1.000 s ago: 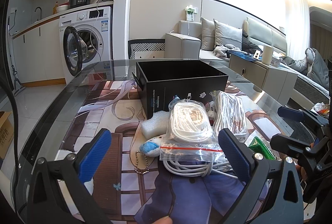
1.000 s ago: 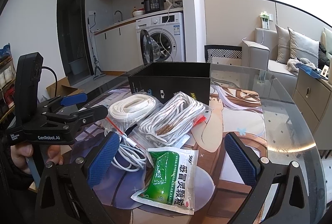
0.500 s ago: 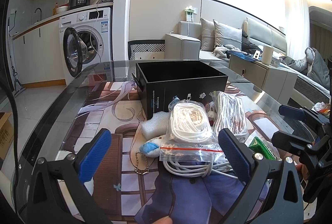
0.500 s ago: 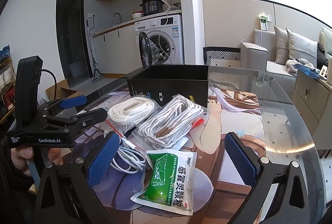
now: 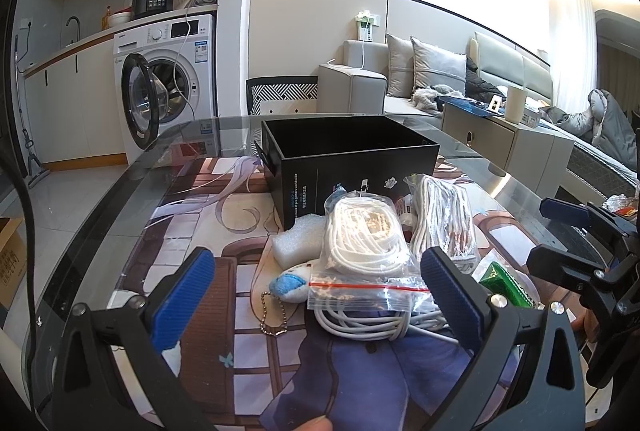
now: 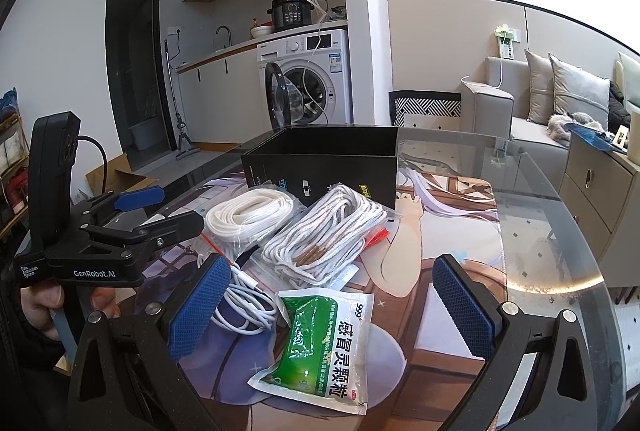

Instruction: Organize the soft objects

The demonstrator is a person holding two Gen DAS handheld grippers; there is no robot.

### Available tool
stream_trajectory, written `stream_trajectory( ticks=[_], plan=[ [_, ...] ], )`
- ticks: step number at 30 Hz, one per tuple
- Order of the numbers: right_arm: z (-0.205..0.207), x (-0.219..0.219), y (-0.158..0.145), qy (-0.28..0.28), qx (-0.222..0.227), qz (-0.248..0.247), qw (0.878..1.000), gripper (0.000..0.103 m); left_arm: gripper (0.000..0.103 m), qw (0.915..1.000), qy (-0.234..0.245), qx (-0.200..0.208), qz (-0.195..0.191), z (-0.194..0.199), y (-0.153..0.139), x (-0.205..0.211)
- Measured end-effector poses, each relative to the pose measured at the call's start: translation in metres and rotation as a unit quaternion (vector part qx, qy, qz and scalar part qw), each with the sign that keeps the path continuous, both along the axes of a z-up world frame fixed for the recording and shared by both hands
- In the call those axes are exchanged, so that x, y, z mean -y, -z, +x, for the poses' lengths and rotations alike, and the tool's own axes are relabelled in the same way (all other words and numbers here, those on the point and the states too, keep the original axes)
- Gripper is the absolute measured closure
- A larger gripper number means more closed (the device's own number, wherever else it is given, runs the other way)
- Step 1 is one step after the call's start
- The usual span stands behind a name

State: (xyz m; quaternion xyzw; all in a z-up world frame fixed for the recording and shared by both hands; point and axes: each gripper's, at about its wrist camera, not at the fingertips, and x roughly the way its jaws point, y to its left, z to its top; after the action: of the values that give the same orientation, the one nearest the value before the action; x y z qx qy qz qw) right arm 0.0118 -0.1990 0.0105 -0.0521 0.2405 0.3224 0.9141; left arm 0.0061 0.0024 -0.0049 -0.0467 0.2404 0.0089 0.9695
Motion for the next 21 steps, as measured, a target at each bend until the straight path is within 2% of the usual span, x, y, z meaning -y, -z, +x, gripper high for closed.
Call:
stream_trajectory(
  ticks=[21],
  plan=[
    [0.0005, 0.0049, -0.0018, 0.006, 0.001, 0.0, 1.0, 0.0, 0.0, 1.0, 0.0, -0.002, 0.0, 0.0004, 0.0005, 0.0018]
  ],
)
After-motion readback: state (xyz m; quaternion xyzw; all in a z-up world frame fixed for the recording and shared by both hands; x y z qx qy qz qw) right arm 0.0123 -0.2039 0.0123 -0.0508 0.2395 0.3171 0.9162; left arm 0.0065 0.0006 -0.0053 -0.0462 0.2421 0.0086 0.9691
